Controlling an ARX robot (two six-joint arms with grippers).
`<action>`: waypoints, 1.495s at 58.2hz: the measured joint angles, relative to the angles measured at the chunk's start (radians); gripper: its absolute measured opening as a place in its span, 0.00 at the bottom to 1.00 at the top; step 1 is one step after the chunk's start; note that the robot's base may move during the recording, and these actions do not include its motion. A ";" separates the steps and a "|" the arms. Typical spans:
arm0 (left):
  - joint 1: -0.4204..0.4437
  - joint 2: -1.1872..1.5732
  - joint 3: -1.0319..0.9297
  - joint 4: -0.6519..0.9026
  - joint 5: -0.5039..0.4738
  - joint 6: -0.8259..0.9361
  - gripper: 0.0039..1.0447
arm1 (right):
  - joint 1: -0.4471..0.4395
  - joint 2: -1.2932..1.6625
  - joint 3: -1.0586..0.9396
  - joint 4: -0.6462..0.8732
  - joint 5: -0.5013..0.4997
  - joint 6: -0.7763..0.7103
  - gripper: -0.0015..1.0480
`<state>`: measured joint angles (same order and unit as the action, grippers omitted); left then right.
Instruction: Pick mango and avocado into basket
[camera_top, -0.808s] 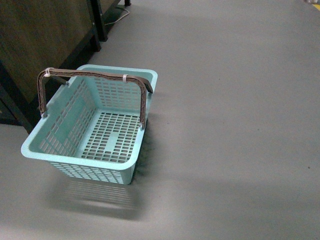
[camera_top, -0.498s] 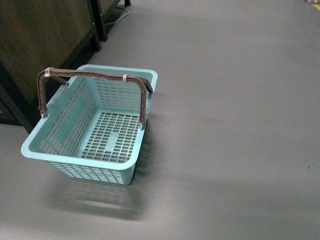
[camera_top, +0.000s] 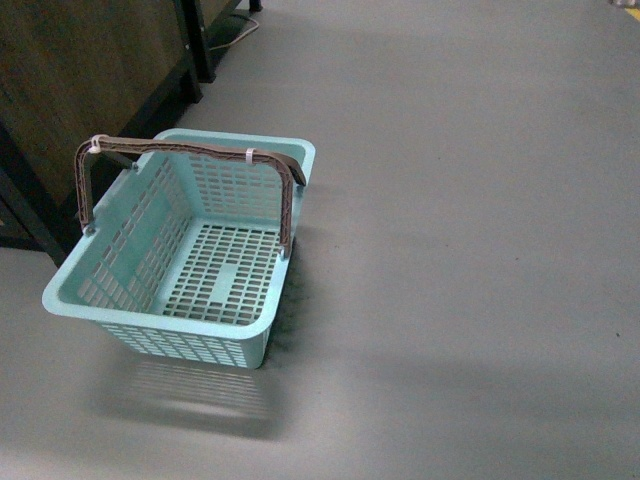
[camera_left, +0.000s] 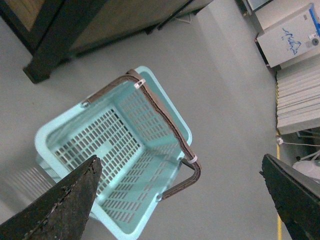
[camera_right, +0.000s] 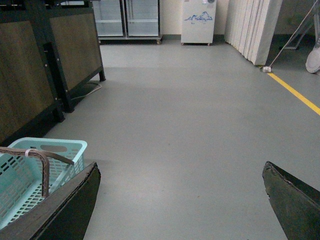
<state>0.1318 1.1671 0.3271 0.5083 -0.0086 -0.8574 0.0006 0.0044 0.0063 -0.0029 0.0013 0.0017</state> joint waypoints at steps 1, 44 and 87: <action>0.000 0.053 0.020 0.019 0.010 -0.016 0.93 | 0.000 0.000 0.000 0.000 0.000 0.000 0.93; -0.171 1.248 1.032 0.013 0.010 -0.423 0.93 | 0.000 0.000 0.000 0.000 0.000 0.000 0.93; -0.206 1.475 1.393 -0.202 -0.060 -0.533 0.10 | 0.000 0.000 0.000 0.000 0.000 0.000 0.93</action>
<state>-0.0742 2.6423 1.7199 0.3061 -0.0689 -1.3899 0.0006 0.0044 0.0063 -0.0029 0.0013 0.0017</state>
